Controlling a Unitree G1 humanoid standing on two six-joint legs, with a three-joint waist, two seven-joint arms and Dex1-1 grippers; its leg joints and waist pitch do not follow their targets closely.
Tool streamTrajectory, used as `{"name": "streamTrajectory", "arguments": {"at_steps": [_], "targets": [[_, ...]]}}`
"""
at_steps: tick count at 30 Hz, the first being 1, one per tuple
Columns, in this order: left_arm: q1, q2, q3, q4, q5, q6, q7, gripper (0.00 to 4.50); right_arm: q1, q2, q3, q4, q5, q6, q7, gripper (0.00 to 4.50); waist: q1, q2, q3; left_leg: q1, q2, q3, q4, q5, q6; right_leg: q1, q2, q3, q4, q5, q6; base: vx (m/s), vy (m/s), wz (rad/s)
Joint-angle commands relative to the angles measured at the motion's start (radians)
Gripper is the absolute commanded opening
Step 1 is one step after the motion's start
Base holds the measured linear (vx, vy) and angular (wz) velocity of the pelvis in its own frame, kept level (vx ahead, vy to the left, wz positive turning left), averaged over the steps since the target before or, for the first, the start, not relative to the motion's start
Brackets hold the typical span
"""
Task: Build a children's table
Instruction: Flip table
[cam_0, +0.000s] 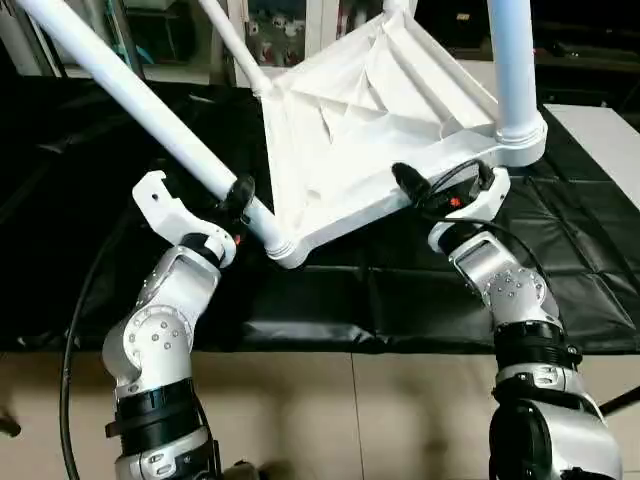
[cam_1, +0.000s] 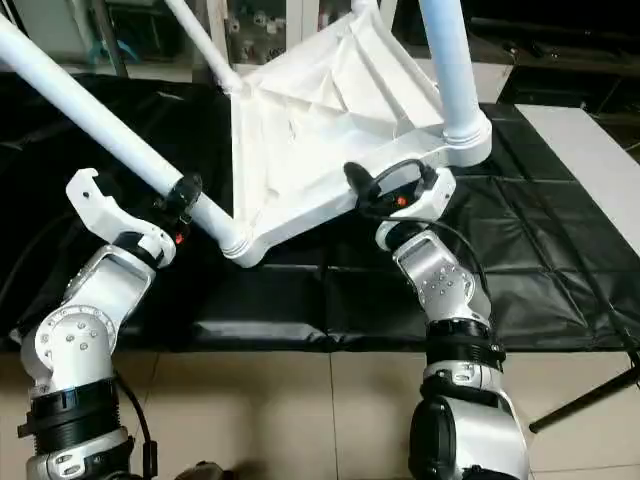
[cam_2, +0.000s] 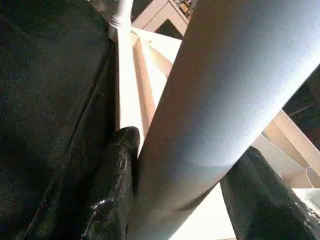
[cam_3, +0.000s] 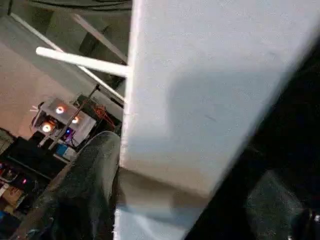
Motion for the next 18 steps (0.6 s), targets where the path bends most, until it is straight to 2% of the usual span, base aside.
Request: {"name": "streamTrajectory", "arguments": {"at_steps": [1, 4, 12, 15, 18], "targets": [[-0.005, -0.034, -0.012, -0.038, -0.087, 0.004, -0.018, 2.20, -0.019, -0.011, -0.013, 0.015, -0.007, -0.021, -0.005, 3.38, 0.002, -0.009, -0.078, 0.033, 0.052, -0.010, -0.061, -0.007, 0.039, 0.036, -0.060, 0.029, -0.050, 0.164, -0.251, 0.000, 0.000, 0.00], [-0.002, -0.038, -0.016, -0.042, -0.088, 0.007, -0.017, 2.20, -0.039, -0.021, -0.026, 0.065, -0.015, -0.033, -0.005, 3.18, 0.002, -0.009, -0.078, 0.033, 0.053, -0.009, -0.061, -0.013, 0.041, 0.036, -0.059, 0.029, -0.050, 0.155, -0.254, 0.000, 0.000, 0.00], [0.003, -0.043, -0.018, -0.043, -0.086, 0.008, -0.013, 2.20, -0.045, -0.022, -0.028, 0.064, -0.022, -0.041, 0.003, 2.42, 0.003, -0.010, -0.079, 0.033, 0.053, -0.010, -0.059, -0.002, 0.051, 0.036, -0.059, 0.028, -0.049, 0.165, -0.256, 0.000, 0.000, 0.00], [0.006, -0.044, -0.019, -0.042, -0.079, 0.008, -0.005, 2.20, -0.047, -0.023, -0.028, 0.046, -0.036, -0.064, -0.018, 2.22, 0.002, -0.010, -0.078, 0.033, 0.053, -0.009, -0.059, -0.007, 0.049, 0.035, -0.059, 0.028, -0.050, 0.157, -0.256, 0.000, 0.000, 0.00], [0.007, -0.033, -0.024, -0.028, -0.035, -0.011, 0.015, 2.20, -0.040, -0.022, -0.032, -0.030, -0.050, -0.080, -0.078, 2.19, 0.004, -0.013, -0.079, 0.035, 0.053, -0.009, -0.059, 0.003, 0.049, 0.034, -0.058, 0.029, -0.049, 0.158, -0.247, 0.000, 0.000, 0.00]]}}
